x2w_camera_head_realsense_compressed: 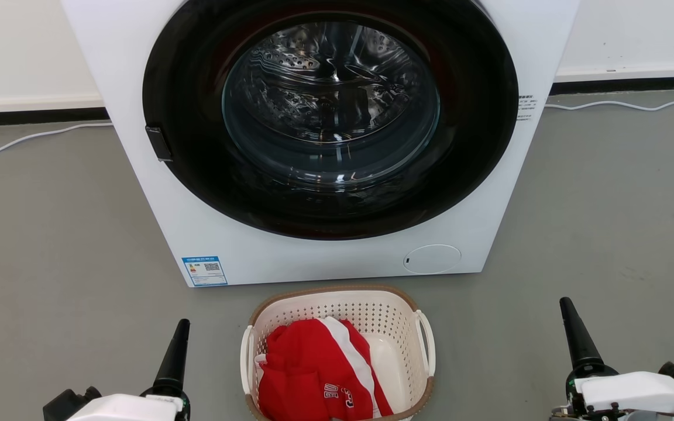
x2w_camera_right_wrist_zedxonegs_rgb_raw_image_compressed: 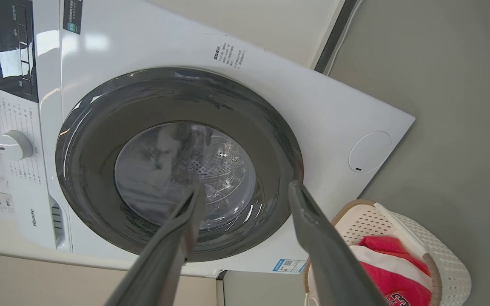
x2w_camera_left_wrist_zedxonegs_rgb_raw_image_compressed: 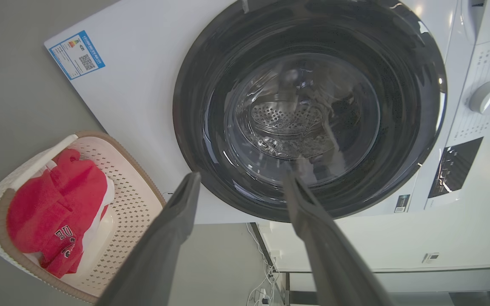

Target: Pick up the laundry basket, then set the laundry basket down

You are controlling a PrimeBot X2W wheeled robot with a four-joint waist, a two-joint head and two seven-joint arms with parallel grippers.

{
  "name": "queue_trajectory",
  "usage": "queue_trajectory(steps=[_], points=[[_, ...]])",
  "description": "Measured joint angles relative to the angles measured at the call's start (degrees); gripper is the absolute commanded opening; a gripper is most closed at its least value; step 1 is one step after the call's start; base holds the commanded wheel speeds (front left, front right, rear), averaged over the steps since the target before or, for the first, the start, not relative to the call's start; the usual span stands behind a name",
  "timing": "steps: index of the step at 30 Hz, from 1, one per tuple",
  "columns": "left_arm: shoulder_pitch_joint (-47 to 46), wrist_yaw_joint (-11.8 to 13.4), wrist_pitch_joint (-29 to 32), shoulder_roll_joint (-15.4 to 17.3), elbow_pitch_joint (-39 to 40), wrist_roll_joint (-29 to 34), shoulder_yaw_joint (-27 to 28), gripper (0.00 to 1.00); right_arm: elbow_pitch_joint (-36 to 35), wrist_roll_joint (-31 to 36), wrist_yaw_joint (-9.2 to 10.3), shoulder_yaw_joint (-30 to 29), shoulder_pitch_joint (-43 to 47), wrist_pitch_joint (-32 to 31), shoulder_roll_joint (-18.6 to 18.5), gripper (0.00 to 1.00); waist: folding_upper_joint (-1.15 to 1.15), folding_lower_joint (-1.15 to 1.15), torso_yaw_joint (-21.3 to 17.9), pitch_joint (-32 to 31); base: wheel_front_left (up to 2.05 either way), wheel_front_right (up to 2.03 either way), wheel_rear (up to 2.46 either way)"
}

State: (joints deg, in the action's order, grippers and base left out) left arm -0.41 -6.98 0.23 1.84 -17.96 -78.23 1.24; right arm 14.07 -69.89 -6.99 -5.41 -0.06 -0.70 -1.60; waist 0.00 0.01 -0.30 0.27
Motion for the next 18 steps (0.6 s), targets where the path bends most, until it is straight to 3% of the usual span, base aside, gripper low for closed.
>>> queue_trajectory(steps=[18], points=[[0.0,0.0,-2.9,0.1,0.9,14.9,-1.4,1.00,-0.5,16.9,0.00,-0.1,0.0,3.1,-0.1,1.00,0.00,0.00,-0.3,0.0,0.00,0.00,0.00]])
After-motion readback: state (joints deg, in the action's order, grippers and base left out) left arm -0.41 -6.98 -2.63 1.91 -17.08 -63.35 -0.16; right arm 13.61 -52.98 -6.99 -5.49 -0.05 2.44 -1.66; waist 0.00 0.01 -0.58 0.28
